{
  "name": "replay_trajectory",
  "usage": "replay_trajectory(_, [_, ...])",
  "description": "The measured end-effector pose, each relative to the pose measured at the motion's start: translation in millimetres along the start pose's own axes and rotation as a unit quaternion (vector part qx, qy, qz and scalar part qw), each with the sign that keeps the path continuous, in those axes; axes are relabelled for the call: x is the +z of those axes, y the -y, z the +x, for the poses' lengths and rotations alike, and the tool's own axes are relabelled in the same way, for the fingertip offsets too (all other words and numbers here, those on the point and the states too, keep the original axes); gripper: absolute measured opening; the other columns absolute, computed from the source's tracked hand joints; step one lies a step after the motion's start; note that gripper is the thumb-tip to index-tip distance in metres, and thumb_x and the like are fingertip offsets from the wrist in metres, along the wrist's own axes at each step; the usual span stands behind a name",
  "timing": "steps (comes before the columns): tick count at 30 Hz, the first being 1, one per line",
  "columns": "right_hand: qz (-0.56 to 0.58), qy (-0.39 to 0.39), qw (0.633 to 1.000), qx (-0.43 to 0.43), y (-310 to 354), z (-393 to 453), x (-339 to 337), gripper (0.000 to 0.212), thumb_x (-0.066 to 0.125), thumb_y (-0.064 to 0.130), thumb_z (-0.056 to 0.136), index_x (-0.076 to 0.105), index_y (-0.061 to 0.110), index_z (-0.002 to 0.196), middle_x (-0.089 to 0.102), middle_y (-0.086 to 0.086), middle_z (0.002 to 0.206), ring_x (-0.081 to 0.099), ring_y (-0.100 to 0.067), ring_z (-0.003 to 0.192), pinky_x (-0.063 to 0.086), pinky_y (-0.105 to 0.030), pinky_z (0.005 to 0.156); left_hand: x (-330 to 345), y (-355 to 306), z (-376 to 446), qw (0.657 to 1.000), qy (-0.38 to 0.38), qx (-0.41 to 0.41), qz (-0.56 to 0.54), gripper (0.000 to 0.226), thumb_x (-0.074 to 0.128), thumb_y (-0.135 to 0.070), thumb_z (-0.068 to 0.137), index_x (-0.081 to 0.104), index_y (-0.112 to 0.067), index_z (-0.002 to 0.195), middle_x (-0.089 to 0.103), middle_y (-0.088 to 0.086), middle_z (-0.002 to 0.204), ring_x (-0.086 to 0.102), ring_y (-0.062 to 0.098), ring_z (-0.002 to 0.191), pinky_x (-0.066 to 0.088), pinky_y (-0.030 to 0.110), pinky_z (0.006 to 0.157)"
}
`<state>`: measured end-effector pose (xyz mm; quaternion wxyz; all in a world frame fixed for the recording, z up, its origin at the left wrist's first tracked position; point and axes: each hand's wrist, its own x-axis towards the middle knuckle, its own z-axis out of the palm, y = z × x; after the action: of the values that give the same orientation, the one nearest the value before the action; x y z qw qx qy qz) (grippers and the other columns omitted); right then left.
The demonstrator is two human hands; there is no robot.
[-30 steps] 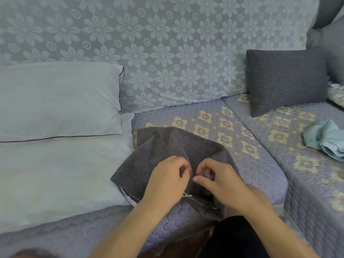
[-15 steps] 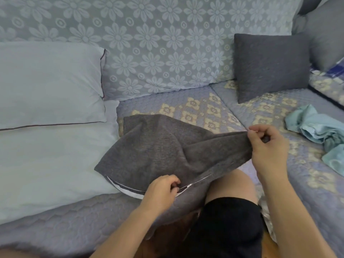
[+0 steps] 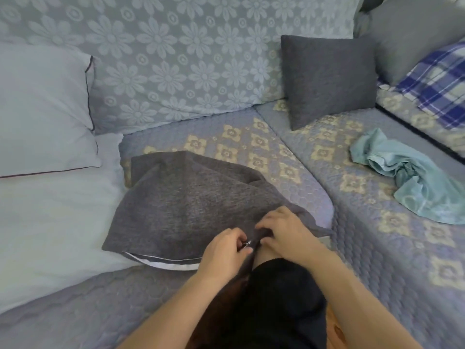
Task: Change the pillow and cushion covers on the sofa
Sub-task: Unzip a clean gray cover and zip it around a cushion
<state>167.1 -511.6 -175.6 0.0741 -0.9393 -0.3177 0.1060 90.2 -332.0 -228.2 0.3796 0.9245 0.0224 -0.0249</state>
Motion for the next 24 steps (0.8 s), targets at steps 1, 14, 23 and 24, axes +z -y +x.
replay_trajectory(1, [-0.029, 0.014, 0.999, -0.002, 4.1, 3.1, 3.7, 0.034, 0.067, 0.04, 0.088, 0.066, 0.033, 0.121, 0.059, 0.012, 0.117, 0.044, -0.016, 0.113, 0.038, -0.034, 0.103, 1.8, -1.5, 1.9, 1.0, 0.006, 0.008, 0.023, 0.027, 0.071, -0.042, 0.09, 0.06, -0.029, 0.111, 0.054, -0.014, 0.099, 0.055, 0.007, 0.097, 0.044, 0.024, 0.081])
replay_trajectory(14, [0.079, -0.053, 0.994, -0.051, 25.8, -3.1, -18.7, 0.022, 0.061, 0.032, 0.097, 0.071, 0.037, 0.117, 0.054, 0.013, 0.091, 0.044, -0.01, 0.09, 0.034, -0.019, 0.08, -17.9, -7.7, -11.2, 0.986, -0.144, 0.075, -0.041, 0.009, 0.067, -0.029, 0.095, 0.072, -0.024, 0.1, 0.069, -0.011, 0.091, 0.063, 0.004, 0.084, 0.051, 0.024, 0.075])
replay_trajectory(23, [0.172, -0.012, 0.984, -0.04, 42.2, -1.3, -30.2, 0.014, 0.054, 0.029, 0.101, 0.069, 0.027, 0.099, 0.05, 0.016, 0.1, 0.043, -0.002, 0.098, 0.033, -0.014, 0.086, -53.0, -18.7, -20.8, 0.954, -0.195, 0.219, 0.07, 0.009, 0.062, -0.016, 0.096, 0.069, -0.016, 0.101, 0.061, -0.003, 0.093, 0.057, 0.01, 0.083, 0.049, 0.022, 0.071])
replay_trajectory(24, [0.188, -0.006, 0.981, -0.039, 43.3, -0.8, -32.6, 0.015, 0.054, 0.027, 0.102, 0.068, 0.026, 0.098, 0.05, 0.016, 0.1, 0.044, -0.001, 0.099, 0.032, -0.012, 0.086, -56.8, -18.6, -20.1, 0.956, -0.194, 0.214, 0.057, 0.01, 0.064, -0.013, 0.094, 0.07, -0.016, 0.102, 0.06, -0.003, 0.094, 0.056, 0.01, 0.085, 0.049, 0.023, 0.073])
